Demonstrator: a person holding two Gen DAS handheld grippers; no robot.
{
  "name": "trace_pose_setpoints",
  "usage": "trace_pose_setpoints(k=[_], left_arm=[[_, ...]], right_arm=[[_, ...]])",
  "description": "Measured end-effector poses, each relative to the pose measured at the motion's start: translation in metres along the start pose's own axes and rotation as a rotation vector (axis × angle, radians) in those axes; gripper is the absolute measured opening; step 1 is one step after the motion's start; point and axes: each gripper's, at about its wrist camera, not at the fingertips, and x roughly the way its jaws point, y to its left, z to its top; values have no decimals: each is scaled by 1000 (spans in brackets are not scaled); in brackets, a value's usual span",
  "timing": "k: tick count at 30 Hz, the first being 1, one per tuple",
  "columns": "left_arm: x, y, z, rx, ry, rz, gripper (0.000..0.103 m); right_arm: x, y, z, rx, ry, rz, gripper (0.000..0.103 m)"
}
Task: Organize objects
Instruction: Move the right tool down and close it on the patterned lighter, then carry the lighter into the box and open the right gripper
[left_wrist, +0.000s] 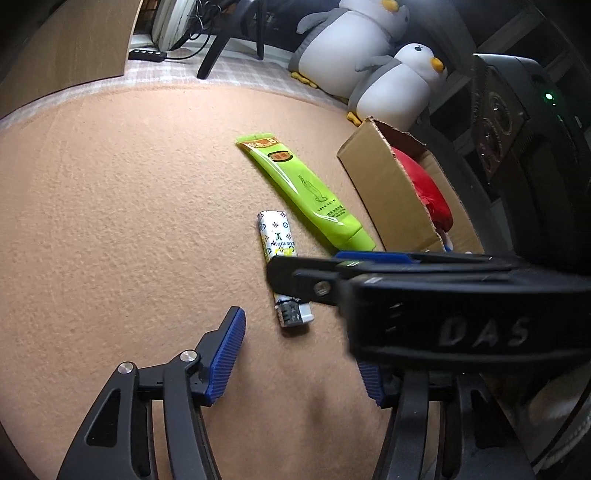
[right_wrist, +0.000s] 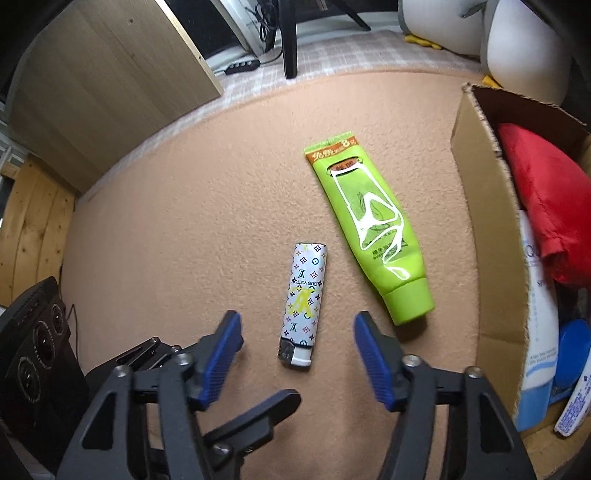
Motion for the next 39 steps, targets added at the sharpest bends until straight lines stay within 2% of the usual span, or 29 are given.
trace_pose_setpoints(k=[2,5,9,16,18,20,31,39], left_arm=[[3,-1,2,-1,2,-2,59],[7,-3,6,1,7,-7,58],[15,-5,9,-4,21,-11,48],[17,-6,8,-7,18,-13,43],[17,-5,7,-11,14,-6,36],[16,-4,7,-16,10,-5,34],[12,-5,4,-26,-5,-8,30],[-2,-25,14,8,-35,3,30]], right_arm=[[6,-1,2,3,9,-9,55],[13,-3,5,6,25,-5,47],[15,-4,7,-3,28,-12,43],[15,-2,8,-27,32,-21,23],[15,-2,7,-32,29,-31,22],[16,-2,7,-28,27,-31,21],[10,-7,4,-14,9,-14,21],[-13,-8,2,-20,-39,-2,20]])
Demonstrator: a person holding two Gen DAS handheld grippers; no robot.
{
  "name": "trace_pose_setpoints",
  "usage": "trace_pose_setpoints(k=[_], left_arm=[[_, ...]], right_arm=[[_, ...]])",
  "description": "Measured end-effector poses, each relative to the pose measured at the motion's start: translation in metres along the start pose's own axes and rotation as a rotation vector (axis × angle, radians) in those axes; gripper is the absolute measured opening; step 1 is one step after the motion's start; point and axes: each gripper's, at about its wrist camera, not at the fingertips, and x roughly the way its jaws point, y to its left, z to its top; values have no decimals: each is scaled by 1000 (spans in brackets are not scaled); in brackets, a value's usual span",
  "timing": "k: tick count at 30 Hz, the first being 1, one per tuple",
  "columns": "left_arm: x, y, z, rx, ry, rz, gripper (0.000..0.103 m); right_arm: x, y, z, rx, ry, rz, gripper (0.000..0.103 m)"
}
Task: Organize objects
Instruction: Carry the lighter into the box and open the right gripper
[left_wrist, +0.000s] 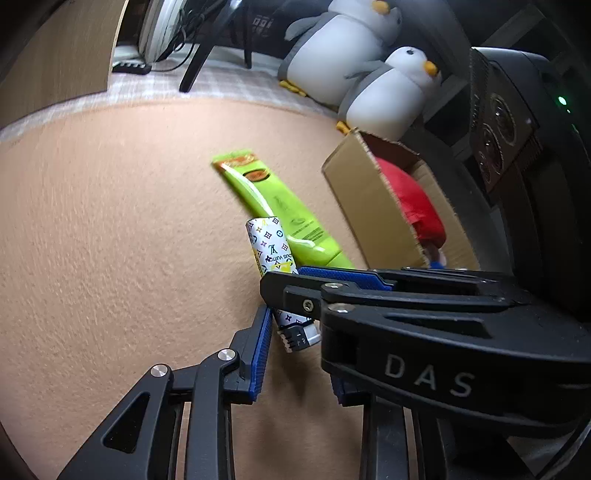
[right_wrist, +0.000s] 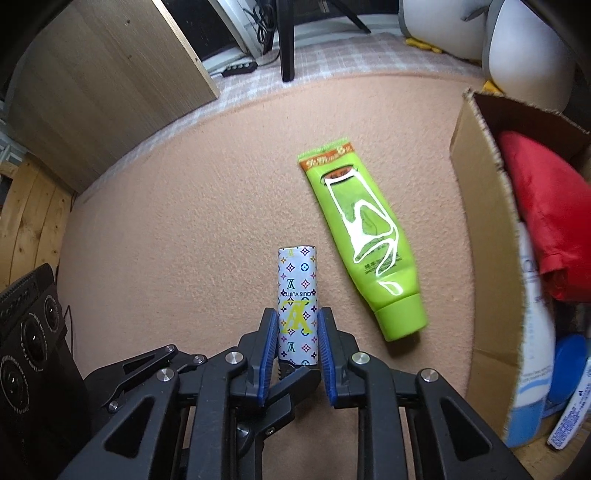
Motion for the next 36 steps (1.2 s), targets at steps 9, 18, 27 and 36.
trace_pose_setpoints(k=[9,18,27,36], left_arm=[[-14,-43,11,71,-31,-14,30],[-4,-103,17,166,-23,-53,30],[22,-152,10,234,26,-97,30],[40,-171,2,263,57,-118,41]], right_arm=[[-43,-15,-2,9,-76,5,20],[-89,-52,-15,50,-147,-21,20],[-109,-97,-37,130,-166,-35,20],[-118,-118,-48,148,-169,-56,35]])
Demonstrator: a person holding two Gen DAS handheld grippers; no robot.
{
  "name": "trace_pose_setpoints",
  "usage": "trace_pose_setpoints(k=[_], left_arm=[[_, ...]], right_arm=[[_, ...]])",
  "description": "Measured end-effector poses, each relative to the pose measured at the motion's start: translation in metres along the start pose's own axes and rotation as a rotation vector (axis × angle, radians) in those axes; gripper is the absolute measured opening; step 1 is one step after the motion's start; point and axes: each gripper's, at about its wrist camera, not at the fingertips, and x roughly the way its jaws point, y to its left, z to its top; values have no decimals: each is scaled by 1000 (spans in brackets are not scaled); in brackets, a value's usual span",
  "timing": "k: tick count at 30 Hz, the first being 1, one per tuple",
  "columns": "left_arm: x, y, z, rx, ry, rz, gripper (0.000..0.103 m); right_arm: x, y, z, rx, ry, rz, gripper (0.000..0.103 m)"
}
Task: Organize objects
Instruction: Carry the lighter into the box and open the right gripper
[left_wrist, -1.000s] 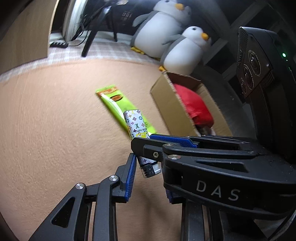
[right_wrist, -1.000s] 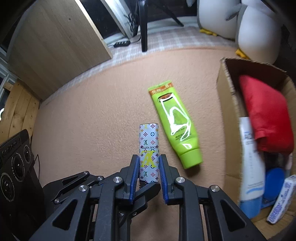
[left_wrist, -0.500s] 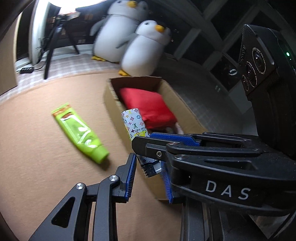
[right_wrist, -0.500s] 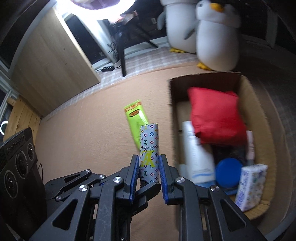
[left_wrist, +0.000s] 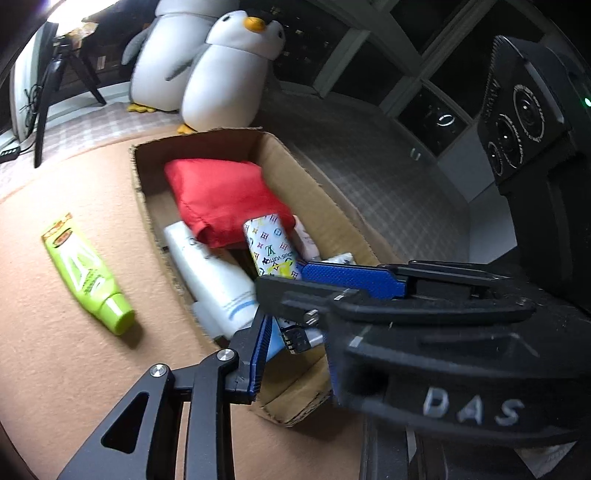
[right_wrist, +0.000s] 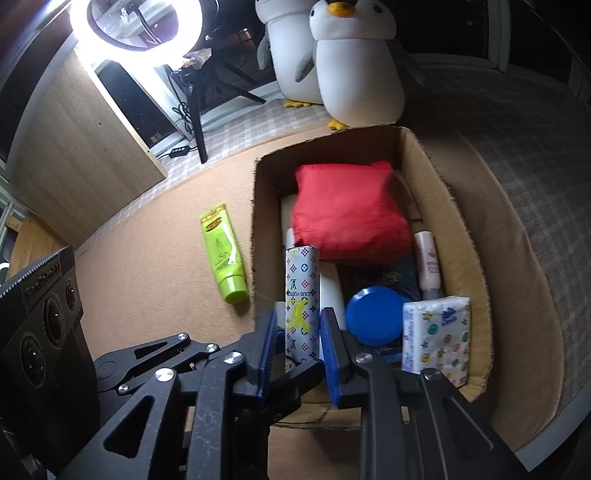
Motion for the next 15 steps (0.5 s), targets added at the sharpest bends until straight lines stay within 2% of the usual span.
trace_pose_setpoints(k=[1,2,3,14,15], left_arm=[[1,-1,-1,-1,0,10,48],[1,-1,-1,-2,-1,14,61],[2,-1,-2,-4,-1,18,65],[-15,9,-11,-14,-6,25,66],[-18,10,-12,-11,-12,48,68]], right_arm=[[0,-2,0,6,-1,-1,44],[0,-3,-1,9,-5,-6,47],[0,-3,-1,8,-9,-15,49],[6,6,-2,-8,0,-23,52],[6,9,-1,-13,-1,-22,52]])
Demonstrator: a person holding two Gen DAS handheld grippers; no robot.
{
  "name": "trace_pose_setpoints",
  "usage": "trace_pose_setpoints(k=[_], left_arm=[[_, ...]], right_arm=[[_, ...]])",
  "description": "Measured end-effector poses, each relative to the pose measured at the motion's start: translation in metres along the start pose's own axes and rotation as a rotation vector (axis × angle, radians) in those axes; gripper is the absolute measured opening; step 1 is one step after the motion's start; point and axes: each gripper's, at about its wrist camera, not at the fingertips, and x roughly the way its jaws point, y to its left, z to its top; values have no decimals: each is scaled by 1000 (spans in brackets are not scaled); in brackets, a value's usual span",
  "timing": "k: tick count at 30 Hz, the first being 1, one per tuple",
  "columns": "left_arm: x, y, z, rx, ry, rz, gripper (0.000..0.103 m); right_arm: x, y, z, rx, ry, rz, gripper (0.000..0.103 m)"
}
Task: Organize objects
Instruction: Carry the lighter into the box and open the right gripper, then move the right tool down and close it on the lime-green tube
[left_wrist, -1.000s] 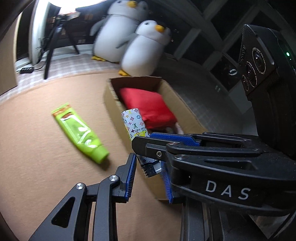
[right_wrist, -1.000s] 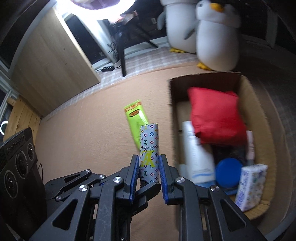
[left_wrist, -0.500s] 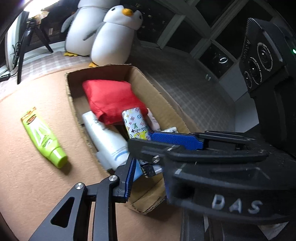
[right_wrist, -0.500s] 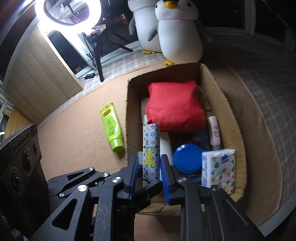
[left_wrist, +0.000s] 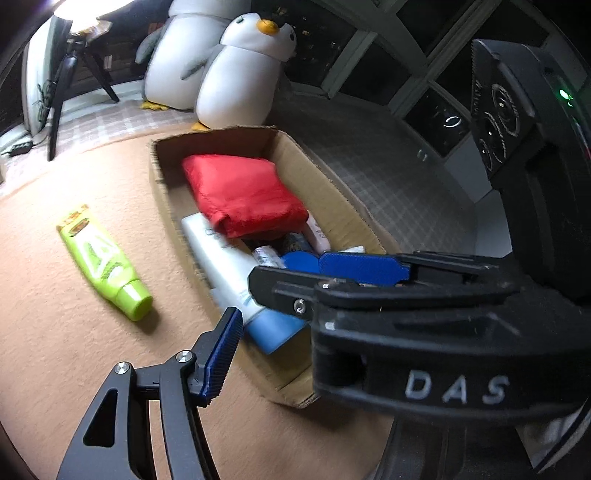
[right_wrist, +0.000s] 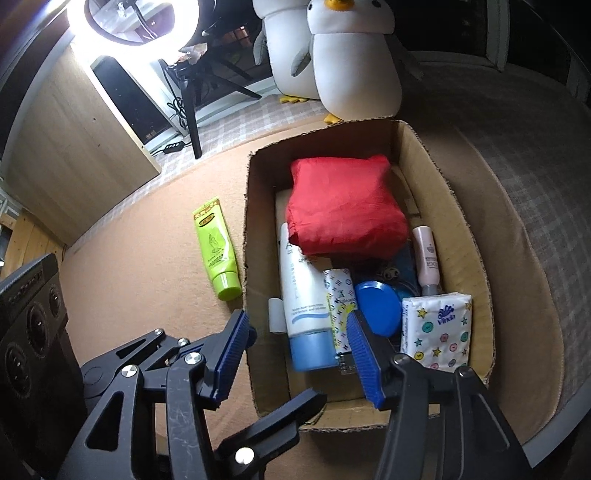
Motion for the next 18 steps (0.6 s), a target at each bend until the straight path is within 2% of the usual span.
trace_pose_setpoints(k=[11,18], left_arm=[[-63,72,-27,-107,-61,101,68],[-114,127,-63,-207,-92,159,69]], right_arm=[[6,48,20,-87,-13,60,52],[37,87,42,-135,28,100,52]])
